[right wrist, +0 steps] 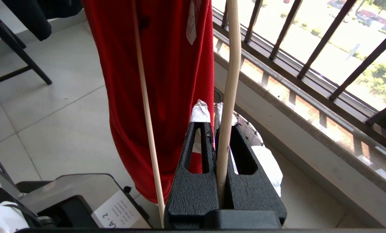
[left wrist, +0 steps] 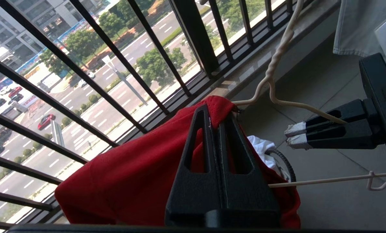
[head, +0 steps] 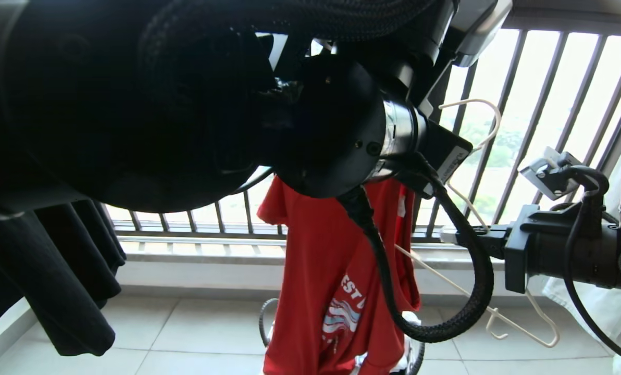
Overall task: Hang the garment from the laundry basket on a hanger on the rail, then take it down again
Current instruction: Hang the clothes on the clothes rack
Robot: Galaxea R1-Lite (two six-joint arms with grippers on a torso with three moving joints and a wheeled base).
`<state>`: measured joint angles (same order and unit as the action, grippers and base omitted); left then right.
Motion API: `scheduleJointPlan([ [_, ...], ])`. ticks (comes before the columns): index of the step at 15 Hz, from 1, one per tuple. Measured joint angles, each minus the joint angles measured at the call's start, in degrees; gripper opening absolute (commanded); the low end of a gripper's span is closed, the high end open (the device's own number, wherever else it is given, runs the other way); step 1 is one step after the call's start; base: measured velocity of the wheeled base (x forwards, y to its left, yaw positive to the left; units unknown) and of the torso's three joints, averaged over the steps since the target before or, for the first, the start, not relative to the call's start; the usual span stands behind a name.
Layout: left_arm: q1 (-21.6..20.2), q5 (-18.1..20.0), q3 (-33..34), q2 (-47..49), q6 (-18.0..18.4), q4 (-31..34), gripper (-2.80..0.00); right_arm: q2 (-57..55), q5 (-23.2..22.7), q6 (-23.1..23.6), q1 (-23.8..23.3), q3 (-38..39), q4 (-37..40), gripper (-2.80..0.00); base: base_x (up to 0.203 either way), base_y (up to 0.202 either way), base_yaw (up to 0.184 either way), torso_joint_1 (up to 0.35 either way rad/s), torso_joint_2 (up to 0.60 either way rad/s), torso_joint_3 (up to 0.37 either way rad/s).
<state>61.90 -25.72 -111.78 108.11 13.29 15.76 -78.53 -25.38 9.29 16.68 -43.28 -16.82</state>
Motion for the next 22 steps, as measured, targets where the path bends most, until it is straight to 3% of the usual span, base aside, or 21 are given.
scheduleJointPlan([
  [11, 3.49, 2.50, 0.00, 1.57, -1.52, -3.43, -2.80, -1.77, -2.51, -4.43, 0.02, -0.32, -0.87, -2.80, 0.000, 0.000, 0.000, 0.000, 0.00, 0.000],
  [14, 3.80, 7.43, 0.01, 1.60, -2.08, -3.78, -2.80, -0.96, -5.30, -5.82, 0.13, -0.32, -0.89, -2.80, 0.000, 0.000, 0.000, 0.000, 0.00, 0.000],
  [22, 3.95, 9.06, 0.04, 0.35, -1.34, -3.89, -2.80, 1.10, -9.21, -5.98, 0.52, 0.52, -0.90, -2.80, 0.000, 0.000, 0.000, 0.000, 0.00, 0.000],
])
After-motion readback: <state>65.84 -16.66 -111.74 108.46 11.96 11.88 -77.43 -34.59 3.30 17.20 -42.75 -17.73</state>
